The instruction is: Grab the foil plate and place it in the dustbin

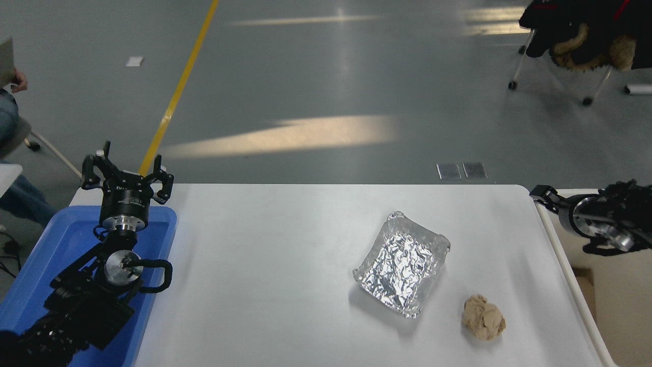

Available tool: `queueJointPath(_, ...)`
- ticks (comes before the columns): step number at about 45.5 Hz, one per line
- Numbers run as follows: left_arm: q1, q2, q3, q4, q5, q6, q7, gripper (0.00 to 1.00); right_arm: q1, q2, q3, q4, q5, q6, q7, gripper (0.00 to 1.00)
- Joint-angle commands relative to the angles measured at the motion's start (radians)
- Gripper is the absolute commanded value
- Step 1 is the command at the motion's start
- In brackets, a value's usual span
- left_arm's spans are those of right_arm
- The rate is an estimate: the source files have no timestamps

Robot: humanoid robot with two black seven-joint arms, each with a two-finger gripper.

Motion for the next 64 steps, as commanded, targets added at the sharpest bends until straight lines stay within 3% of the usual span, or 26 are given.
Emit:
queueJointPath(1, 0.001, 0.000, 0.000, 0.000, -0.001, 0.002, 0.000, 0.99, 0.497, 0.067, -0.117, 0.461, -0.015, 0.161, 0.001, 1.00)
queueJointPath(6, 0.003, 0.000, -0.002, 0.000, -0.003, 0.002, 0.000, 0.99, 0.698, 0.083, -0.117, 0.612, -0.014, 0.267, 0.001, 1.00)
queueJointPath(21, 0.003, -0.002, -0.002, 0.000, -0.004, 0.003, -0.002, 0.99, 1.125, 0.075, -0.098, 0.612, 0.039, 0.764, 0.002, 1.00)
queueJointPath(39, 0.003, -0.002, -0.002, 0.000, -0.004, 0.003, -0.002, 0.99, 1.308, 0.133, -0.091, 0.612, 0.085, 0.764, 0.001, 1.00)
queueJointPath(49, 0.003, -0.002, -0.002, 0.000, -0.004, 0.003, -0.003, 0.99, 1.127, 0.133, -0.110, 0.612, 0.082, 0.764, -0.004, 1.00)
queueJointPath(64, 0.003, -0.002, -0.002, 0.000, -0.003, 0.003, -0.002, 0.99, 0.523, 0.189, -0.095, 0.490, 0.091, 0.223, -0.010, 1.00)
